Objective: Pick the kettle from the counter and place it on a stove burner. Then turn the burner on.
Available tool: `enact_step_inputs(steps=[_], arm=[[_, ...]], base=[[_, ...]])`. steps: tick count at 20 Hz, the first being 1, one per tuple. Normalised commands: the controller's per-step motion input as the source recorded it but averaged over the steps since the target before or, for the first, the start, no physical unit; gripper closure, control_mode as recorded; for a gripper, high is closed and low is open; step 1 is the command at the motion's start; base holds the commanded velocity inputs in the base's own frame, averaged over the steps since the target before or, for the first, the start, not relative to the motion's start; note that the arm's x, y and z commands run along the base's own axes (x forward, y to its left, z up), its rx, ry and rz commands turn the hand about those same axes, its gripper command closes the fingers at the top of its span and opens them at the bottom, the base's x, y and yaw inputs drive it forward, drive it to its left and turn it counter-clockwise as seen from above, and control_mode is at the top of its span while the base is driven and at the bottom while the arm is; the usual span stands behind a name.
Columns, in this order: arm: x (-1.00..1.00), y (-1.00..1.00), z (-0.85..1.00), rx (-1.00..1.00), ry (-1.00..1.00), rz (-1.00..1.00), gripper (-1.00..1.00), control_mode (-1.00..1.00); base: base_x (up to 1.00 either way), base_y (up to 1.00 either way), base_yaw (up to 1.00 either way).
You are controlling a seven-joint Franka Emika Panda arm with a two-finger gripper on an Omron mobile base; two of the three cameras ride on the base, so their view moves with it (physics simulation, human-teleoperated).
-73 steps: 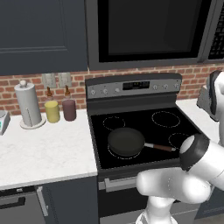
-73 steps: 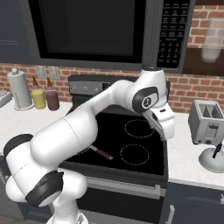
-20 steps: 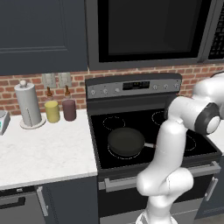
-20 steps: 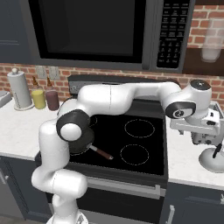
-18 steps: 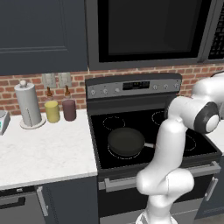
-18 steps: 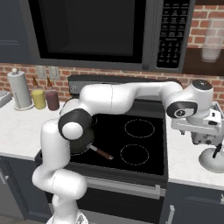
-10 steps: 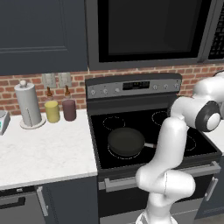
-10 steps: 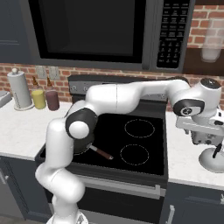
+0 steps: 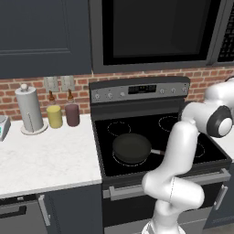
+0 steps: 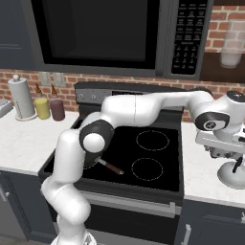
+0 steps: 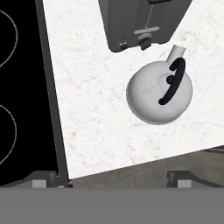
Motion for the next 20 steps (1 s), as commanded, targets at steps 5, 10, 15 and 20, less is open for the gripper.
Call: enact_step_inputs(steps=[5,10,15,20], arm=[[0.02,0.0,-0.35,0.0,0.0,0.0,-1.0,-1.0],[0.07,0.0,-0.25,0.0,0.0,0.0,-1.0,-1.0],[0.16,0.0,-0.21,0.0,0.04,-0.01,-1.0,-1.0],[0.28,0.0,-0.07,0.0,0.03,-0.06,-1.0,-1.0]], base=[[0.0,0.0,0.0],[0.0,0.0,0.0],[0.0,0.0,0.0],[0.0,0.0,0.0]])
